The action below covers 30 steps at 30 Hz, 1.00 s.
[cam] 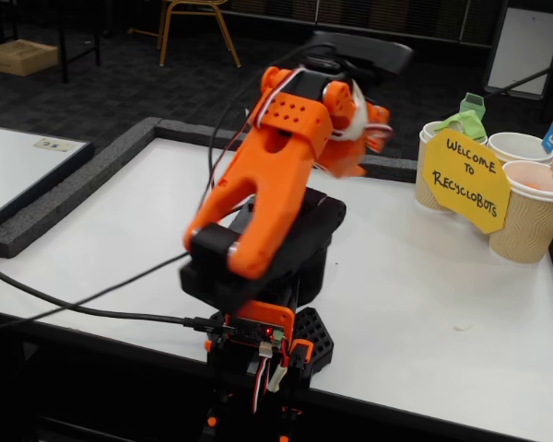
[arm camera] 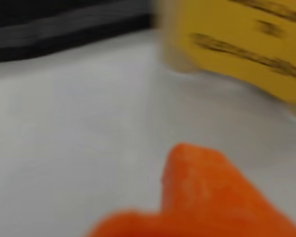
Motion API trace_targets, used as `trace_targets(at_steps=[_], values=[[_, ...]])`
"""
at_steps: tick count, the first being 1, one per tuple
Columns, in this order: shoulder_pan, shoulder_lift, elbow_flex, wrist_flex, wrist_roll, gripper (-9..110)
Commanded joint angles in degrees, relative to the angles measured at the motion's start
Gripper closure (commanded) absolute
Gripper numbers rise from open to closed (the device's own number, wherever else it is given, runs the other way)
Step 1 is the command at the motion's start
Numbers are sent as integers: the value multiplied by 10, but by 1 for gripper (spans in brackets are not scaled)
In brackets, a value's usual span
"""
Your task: Sort rubbish by color.
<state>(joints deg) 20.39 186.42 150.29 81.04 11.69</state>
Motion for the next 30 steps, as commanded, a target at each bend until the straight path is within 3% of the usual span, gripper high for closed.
trace_targets(at_steps=[1,19,24,30], values=[[140,4,-10,-23,-5,94],[544,4,108,-79,-22,85],[597,4,140,-98,-43,85],[590,4,147,-103,-43,85]])
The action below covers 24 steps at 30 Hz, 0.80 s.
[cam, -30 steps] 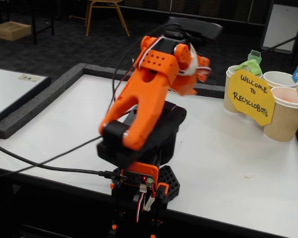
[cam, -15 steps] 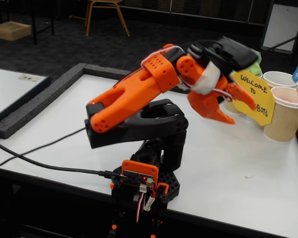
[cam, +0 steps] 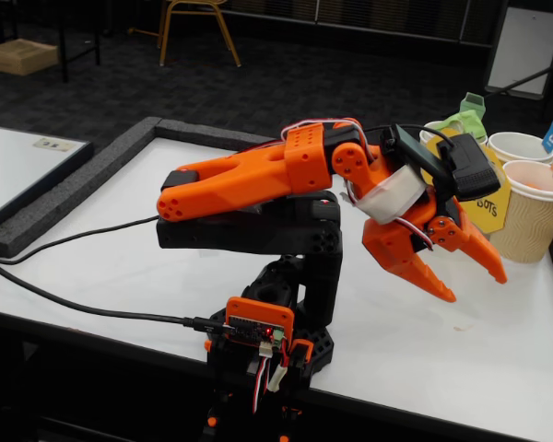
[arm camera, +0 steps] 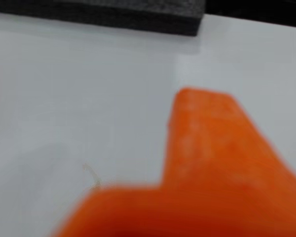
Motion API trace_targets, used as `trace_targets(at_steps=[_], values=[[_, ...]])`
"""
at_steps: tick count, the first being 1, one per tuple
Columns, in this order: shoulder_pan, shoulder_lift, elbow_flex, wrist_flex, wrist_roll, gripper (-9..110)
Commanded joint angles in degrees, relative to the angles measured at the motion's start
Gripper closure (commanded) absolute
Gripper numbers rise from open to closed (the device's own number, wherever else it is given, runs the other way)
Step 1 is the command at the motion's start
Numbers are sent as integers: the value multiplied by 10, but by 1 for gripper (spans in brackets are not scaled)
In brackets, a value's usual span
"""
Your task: Sort rubbish by color.
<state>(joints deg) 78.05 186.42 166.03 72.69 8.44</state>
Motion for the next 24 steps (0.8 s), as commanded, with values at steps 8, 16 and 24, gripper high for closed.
trace_targets(at_steps=[8,16,24], values=[[-149,1,-21,-40,-11,90],[-455,-1,-37,-4,-11,91],[-700,-1,-42,0,-11,93]])
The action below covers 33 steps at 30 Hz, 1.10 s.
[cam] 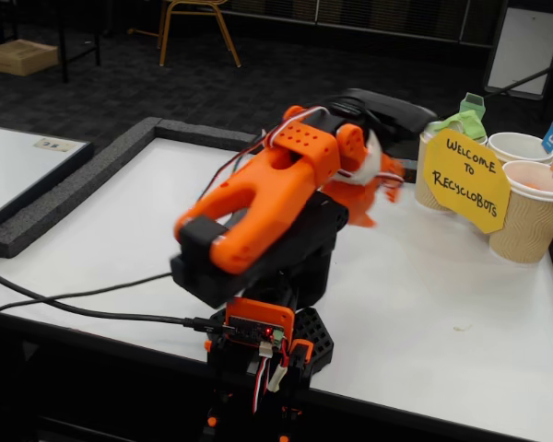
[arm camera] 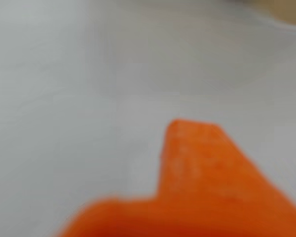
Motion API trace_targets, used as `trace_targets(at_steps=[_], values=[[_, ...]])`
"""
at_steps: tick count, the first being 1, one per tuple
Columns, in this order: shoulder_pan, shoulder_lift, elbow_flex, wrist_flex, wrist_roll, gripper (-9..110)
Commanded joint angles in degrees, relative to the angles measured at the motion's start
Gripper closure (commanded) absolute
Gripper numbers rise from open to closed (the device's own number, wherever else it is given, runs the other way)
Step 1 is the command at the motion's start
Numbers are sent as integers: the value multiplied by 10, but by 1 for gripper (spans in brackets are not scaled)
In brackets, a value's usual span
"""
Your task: Sort rubbish by color.
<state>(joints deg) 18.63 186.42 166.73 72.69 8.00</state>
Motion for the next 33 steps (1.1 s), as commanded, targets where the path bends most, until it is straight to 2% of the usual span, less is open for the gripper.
trace_targets(at_steps=[1,5,15,26,33], values=[[-128,-1,-48,0,-6,94],[-205,-1,-40,-4,-6,101],[-256,0,49,-35,-6,101],[-157,0,56,-38,-6,101],[-144,0,56,-38,-5,101]])
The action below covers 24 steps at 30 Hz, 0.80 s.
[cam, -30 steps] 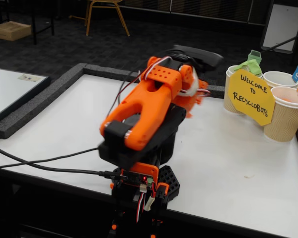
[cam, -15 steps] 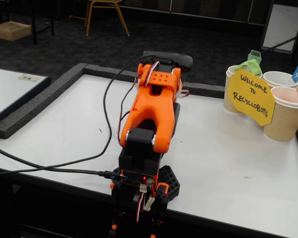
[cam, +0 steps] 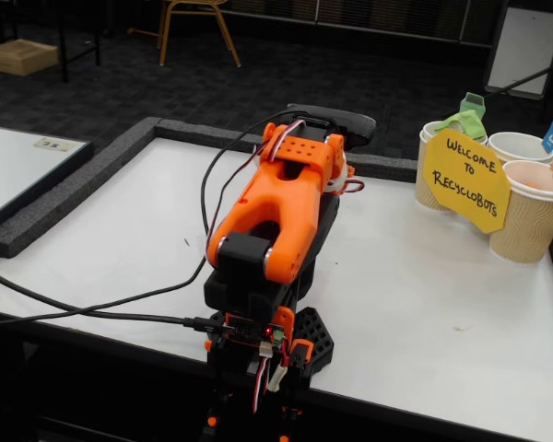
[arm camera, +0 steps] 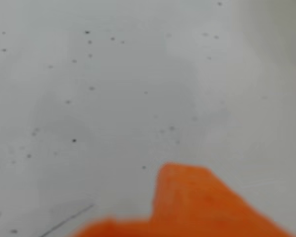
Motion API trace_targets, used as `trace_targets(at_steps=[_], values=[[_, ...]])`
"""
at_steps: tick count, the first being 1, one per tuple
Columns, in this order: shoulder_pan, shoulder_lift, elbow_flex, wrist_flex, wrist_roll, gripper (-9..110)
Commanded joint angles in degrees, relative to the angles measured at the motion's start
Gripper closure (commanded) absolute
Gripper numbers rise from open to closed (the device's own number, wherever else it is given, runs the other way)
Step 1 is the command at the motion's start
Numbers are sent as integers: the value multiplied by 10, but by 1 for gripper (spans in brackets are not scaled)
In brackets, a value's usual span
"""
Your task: Sort rubbish by color.
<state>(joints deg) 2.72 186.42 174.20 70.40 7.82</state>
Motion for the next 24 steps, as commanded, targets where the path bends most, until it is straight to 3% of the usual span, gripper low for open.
trace_targets(at_steps=[1,24], values=[[15,0,-18,-14,-3,101],[14,0,-18,-14,2,100]])
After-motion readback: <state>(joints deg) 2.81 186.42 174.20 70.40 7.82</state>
